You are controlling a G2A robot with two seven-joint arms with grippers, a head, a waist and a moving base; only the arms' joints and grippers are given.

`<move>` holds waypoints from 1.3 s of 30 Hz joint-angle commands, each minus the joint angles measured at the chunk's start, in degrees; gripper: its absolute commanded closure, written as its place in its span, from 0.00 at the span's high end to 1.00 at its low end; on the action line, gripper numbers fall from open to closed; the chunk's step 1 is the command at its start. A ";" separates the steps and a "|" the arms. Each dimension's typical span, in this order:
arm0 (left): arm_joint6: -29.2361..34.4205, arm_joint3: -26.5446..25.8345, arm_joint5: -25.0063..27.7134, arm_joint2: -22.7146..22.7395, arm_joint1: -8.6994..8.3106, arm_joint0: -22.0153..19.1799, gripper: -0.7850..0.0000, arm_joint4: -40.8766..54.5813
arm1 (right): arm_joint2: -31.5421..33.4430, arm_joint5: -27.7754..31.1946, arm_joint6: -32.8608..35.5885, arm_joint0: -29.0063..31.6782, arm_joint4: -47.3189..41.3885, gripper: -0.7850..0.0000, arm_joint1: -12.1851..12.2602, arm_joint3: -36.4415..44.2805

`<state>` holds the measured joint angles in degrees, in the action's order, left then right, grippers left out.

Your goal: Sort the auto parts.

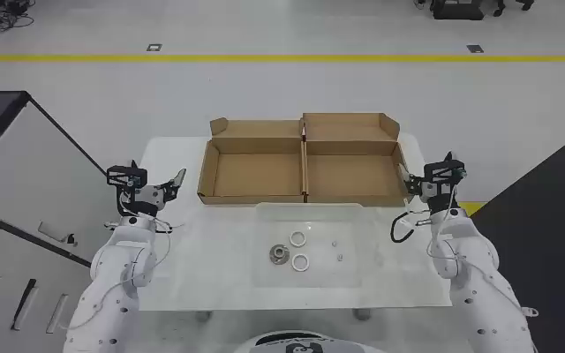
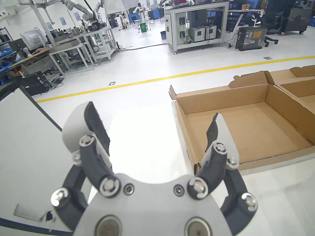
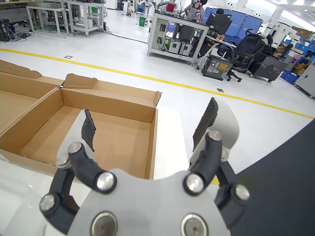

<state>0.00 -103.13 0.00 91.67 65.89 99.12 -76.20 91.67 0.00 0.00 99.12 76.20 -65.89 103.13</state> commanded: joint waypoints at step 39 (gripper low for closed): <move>0.00 0.00 0.00 0.00 0.00 0.00 1.00 0.00 | 6.06 46.08 29.90 -9.26 -2.18 1.00 3.86 20.30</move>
<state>0.00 -103.13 0.00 91.67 65.89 99.12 -76.20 98.12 44.16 28.23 91.03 74.92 -62.20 123.42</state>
